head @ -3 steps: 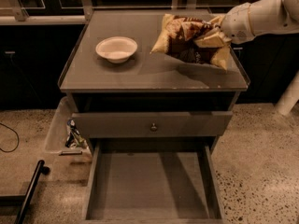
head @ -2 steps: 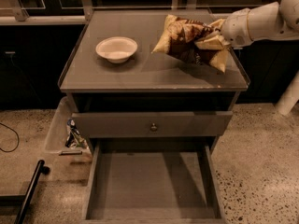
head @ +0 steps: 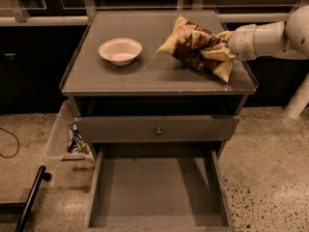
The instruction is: Pick brown chip bag from middle drawer and place on counter
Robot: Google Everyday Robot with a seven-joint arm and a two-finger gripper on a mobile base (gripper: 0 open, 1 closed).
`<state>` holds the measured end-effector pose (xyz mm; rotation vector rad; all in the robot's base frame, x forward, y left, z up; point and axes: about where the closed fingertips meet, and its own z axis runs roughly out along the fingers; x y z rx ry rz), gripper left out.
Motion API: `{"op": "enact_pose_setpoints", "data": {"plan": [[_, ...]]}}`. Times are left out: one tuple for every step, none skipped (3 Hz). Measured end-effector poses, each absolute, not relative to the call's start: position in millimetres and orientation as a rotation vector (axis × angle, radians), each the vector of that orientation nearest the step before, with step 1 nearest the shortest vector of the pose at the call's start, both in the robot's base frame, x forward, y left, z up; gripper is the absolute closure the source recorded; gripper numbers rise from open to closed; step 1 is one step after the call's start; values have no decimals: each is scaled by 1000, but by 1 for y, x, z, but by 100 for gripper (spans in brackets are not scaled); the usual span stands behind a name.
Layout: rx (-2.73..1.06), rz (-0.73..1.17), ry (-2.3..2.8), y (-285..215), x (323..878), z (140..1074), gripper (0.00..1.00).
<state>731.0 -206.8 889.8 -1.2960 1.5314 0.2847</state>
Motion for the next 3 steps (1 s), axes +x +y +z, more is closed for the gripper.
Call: {"op": "enact_pose_setpoints", "data": {"plan": [[-1299, 285, 1530, -206, 731, 889, 81], [-1299, 285, 1530, -206, 731, 889, 57], [-1299, 285, 1530, -206, 731, 889, 34]]}}
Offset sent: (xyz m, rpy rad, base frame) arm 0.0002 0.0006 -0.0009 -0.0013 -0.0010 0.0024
